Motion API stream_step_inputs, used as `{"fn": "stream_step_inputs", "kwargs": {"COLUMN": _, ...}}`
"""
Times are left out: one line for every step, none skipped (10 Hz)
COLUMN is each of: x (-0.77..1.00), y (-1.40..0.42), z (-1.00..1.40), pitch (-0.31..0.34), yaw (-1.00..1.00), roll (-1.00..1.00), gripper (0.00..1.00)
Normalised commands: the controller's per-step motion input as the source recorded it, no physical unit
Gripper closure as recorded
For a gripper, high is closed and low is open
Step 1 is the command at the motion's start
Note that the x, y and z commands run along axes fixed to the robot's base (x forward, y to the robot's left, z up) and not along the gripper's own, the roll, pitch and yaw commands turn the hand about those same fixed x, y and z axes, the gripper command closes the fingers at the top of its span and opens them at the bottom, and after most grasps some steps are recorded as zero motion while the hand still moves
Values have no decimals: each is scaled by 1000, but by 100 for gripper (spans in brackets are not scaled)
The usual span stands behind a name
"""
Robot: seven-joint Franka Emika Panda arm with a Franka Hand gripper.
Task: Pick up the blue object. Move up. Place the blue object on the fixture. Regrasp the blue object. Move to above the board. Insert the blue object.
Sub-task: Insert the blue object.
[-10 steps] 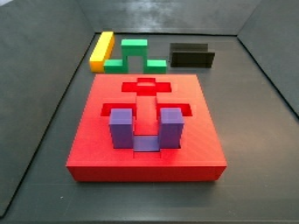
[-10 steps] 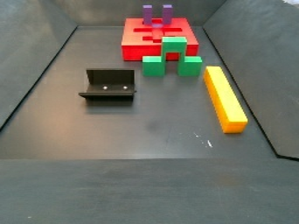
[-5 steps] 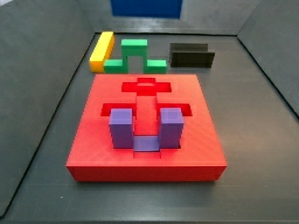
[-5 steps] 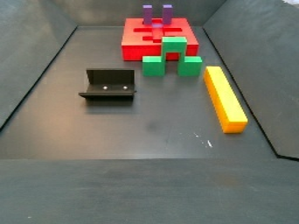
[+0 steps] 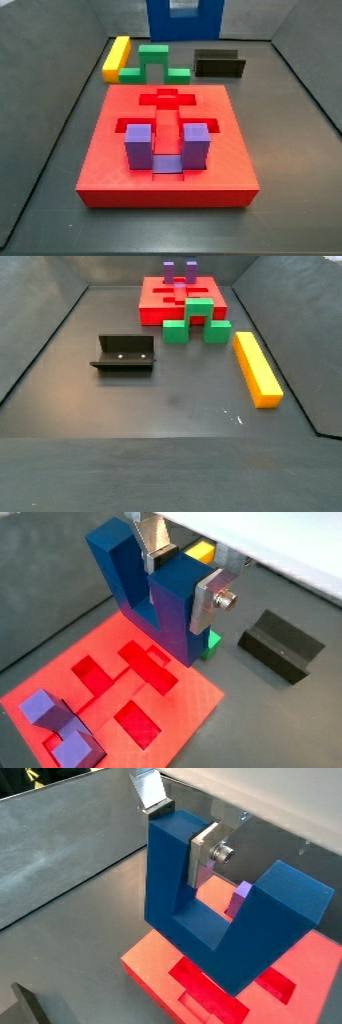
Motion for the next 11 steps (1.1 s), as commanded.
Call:
{"fn": "stream_step_inputs", "kwargs": {"x": -74, "y": 23, "z": -826, "pitch": -117, "yaw": 0, "roll": -124, "gripper": 100}}
{"fn": "stream_step_inputs", "kwargs": {"x": -306, "y": 0, "z": -920, "pitch": 0, "yaw": 97, "roll": -100, "gripper": 100}}
{"fn": "stream_step_inputs", "kwargs": {"x": -206, "y": -74, "z": -894, "pitch": 0, "yaw": 140, "roll": -109, "gripper": 100}}
{"fn": "stream_step_inputs", "kwargs": {"x": -109, "y": -31, "z": -809, "pitch": 0, "yaw": 71, "roll": -87, "gripper": 100}}
{"fn": "stream_step_inputs", "kwargs": {"x": -46, "y": -37, "z": -726, "pitch": 10, "yaw": 29, "roll": -134, "gripper": 100}}
{"fn": "stream_step_inputs", "kwargs": {"x": 0, "y": -6, "z": -454, "pitch": 0, "yaw": 14, "roll": -283, "gripper": 100}}
{"fn": "stream_step_inputs", "kwargs": {"x": 0, "y": 0, "z": -297, "pitch": -27, "yaw": 0, "roll": -249, "gripper": 100}}
{"fn": "stream_step_inputs", "kwargs": {"x": 0, "y": 0, "z": -163, "pitch": -46, "yaw": 0, "roll": -113, "gripper": 100}}
{"fn": "stream_step_inputs", "kwargs": {"x": 0, "y": 0, "z": -143, "pitch": 0, "yaw": 0, "roll": -119, "gripper": 100}}
{"fn": "stream_step_inputs", "kwargs": {"x": 83, "y": -23, "z": -191, "pitch": 0, "yaw": -3, "roll": -191, "gripper": 100}}
{"fn": "stream_step_inputs", "kwargs": {"x": 140, "y": -77, "z": -231, "pitch": 0, "yaw": -57, "roll": -227, "gripper": 100}}
